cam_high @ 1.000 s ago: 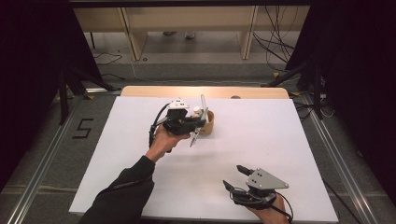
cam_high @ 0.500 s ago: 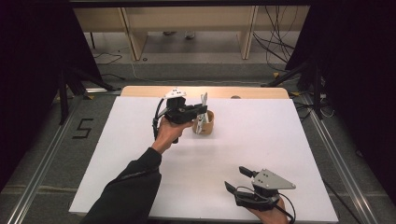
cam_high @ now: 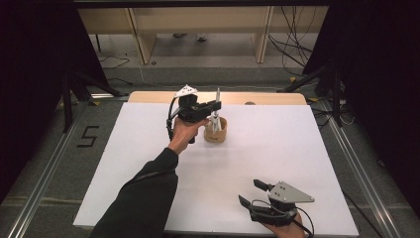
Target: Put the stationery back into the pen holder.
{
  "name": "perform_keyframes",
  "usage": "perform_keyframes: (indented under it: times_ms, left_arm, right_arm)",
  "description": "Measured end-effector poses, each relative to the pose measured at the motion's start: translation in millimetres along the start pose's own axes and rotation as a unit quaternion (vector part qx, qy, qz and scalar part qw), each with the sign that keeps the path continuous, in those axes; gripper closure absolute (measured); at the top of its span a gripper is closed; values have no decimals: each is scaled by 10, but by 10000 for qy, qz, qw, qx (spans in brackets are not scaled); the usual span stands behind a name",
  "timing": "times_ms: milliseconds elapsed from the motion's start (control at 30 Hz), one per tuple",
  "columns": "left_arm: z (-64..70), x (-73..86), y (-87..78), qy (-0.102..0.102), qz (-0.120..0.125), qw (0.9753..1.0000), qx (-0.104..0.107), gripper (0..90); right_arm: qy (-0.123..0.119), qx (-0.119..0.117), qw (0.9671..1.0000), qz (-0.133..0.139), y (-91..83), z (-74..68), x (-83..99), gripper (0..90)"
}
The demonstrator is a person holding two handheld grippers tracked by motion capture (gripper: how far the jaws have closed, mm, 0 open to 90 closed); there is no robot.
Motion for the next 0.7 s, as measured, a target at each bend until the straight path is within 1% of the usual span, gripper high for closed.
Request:
perform_keyframes:
  times_ms: [100,167,367,433,500,533,567,600,700]
  left_arm:
    - [-27,-4,47,0,-4,10000,-31,790]
    - [-45,-8,77,-59,32,10000,-32,790]
    - [-96,-3,161,-166,26,9998,-75,790]
    - [-105,-9,183,-161,55,9998,-79,790]
    - [-104,-24,202,-165,126,9998,-16,790]
    - [-101,-29,212,-153,151,9998,10,790]
    - [-109,-27,220,-86,142,9999,4,790]
    - [-114,-27,229,-82,146,9999,-10,790]
    - [-131,-18,260,-186,193,9996,-11,790]
  right_arm:
    - [-35,-6,10000,-21,4,-6,2,298]
    - [-39,-13,10000,-29,4,-9,4,298]
    - [-25,-1,10000,-49,3,-2,14,298]
    - [-34,-10,10000,-42,6,-3,11,298]
    - [-40,-13,10000,-32,7,-3,9,298]
    - [-37,-12,10000,-32,6,-3,9,298]
    - [-35,-9,10000,-35,5,-2,10,298]
    - [-17,-9,10000,-38,3,-2,12,298]
    - [-9,-13,10000,-11,0,-3,9,298]
Point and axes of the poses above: each handheld gripper's, and its own axes: y roughly forward along the jaws, x roughly out of its underside, z roughly to its right, the point moved 7 cm from there along y, roughly forward along the jaws, and after that the axes turned 9 degrees about -x, right-handed, at the moved point
